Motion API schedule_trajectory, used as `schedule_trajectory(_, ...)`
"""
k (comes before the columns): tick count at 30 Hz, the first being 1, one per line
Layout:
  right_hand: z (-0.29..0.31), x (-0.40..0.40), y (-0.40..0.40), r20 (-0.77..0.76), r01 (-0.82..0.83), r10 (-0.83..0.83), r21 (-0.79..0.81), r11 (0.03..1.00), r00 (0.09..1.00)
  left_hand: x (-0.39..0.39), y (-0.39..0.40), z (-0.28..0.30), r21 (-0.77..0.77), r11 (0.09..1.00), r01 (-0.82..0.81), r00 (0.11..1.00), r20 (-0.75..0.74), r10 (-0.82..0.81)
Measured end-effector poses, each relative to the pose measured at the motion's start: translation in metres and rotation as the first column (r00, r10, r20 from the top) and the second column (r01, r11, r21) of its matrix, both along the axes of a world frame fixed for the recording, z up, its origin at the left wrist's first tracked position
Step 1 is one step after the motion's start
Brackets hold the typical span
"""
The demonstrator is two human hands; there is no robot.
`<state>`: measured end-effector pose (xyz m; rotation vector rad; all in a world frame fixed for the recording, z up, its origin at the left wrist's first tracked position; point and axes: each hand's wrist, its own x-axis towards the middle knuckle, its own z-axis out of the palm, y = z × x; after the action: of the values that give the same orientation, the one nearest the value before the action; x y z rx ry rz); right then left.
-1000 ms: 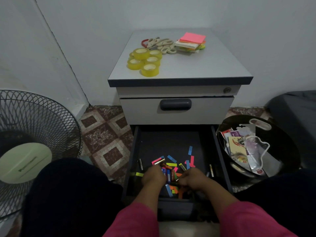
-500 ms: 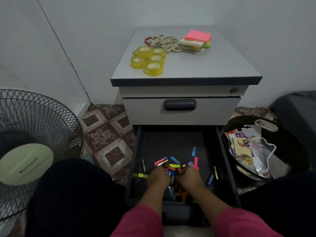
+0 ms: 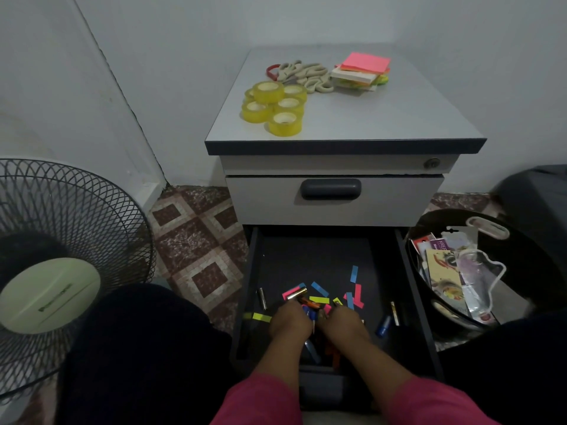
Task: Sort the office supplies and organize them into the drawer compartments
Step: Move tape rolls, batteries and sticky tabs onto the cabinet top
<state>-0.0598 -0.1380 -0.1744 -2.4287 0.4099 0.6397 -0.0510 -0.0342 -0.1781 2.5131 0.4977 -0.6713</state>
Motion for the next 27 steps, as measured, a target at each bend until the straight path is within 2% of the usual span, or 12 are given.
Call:
schedule_trajectory(2, 0.002, 0.0, -0.001, -0.045, 0.008, -0.008, -0.012, 1.0, 0.999, 0.0, 0.0, 0.0, -0.007, 1.0, -0.007, 1.0, 0.0, 0.007)
schedule_trajectory(4, 0.003, -0.003, -0.001, -0.075, -0.07, 0.064, -0.081, 0.994, 0.995, 0.0, 0.001, 0.0, -0.013, 1.0, -0.01, 1.0, -0.009, 0.01)
schedule_trajectory(10, 0.0, -0.013, 0.006, -0.012, -0.145, 0.145, -0.168, 0.975, 0.989, 0.001, 0.001, 0.002, -0.039, 0.999, -0.024, 0.999, -0.037, 0.023)
schedule_trajectory(20, 0.016, -0.001, -0.007, -0.12, -0.066, 0.062, -0.023, 0.998, 0.991, 0.002, 0.005, 0.009, -0.072, 0.994, -0.078, 0.996, -0.038, 0.076)
schedule_trajectory(23, 0.031, 0.008, -0.019, -0.061, -0.052, 0.054, 0.033, 0.998, 0.997, 0.006, 0.006, 0.022, -0.109, 0.988, -0.112, 0.994, 0.007, 0.113)
schedule_trajectory(27, 0.064, 0.017, -0.024, 0.139, 0.001, -0.026, 0.171, 0.985, 0.99, 0.017, 0.006, 0.057, -0.223, 0.972, -0.076, 0.977, 0.178, 0.117)
